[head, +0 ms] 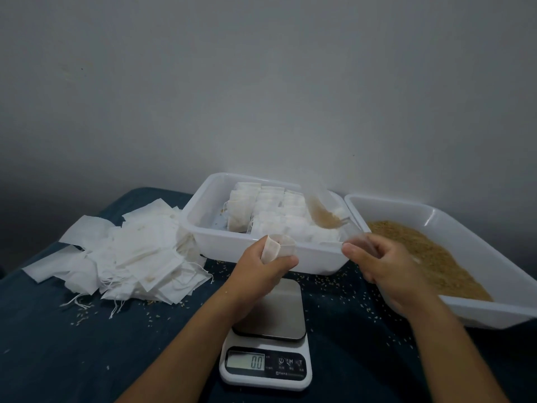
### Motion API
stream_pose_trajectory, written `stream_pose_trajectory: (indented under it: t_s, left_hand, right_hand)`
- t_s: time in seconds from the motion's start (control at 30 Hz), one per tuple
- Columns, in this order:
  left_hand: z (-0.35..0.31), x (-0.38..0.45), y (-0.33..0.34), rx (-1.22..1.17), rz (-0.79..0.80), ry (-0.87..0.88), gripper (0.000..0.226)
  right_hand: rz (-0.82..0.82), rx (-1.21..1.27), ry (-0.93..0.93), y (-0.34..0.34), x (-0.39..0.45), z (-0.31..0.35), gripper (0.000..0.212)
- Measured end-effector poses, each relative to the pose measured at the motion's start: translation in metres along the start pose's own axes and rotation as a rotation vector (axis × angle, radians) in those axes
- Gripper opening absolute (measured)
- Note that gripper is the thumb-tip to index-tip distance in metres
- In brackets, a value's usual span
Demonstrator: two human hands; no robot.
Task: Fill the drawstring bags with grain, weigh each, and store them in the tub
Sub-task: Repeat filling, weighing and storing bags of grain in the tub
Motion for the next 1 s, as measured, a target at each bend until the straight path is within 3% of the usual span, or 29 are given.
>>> stream_pose_trajectory:
  t_s: [0.2,0.33,0.57,0.77,0.9,1.0]
  left_hand:
    - [-0.003,-0.004,0.008,-0.25,0.219,-0.084,0.042]
    - [-0.004,-0.008,0.015,-0.361,0.338,-0.096,0.049]
    - [0.002,-0.012,0.027,-0.34,0.511,-0.131,0.036]
    - [0.0,-0.01,0.025,-0.317,0.5,-0.09,0.045]
    - [0.004,-0.003,0.019,-0.259,0.326,-0.061,0.046]
    - [0.007,0.0,0.016,-0.133,0.16,-0.066,0.029]
  right_hand:
    - [0.101,0.044,-0.055,0.047,0.03,-0.005,0.027]
    - [0.238,0.128,-0.114,0.064,0.028,-0.001,0.049]
    - [0.242,0.195,-0.195,0.074,0.016,0.0,0.013]
    - [0.096,0.256,-0.287,0.069,0.01,0.007,0.019]
    - [-0.06,0.122,-0.311,0.06,0.008,0.006,0.022]
    - [-0.09,0.093,-0.315,0.056,0.009,0.003,0.024]
Point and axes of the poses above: each hand's wrist, its own x-axis towards the middle knuckle, its own y-axis out of the palm, z = x × y, the point moved 4 cm from there along x, towards the middle knuckle, and after that the axes turned 14 degrees about z, right-handed, at the moved point
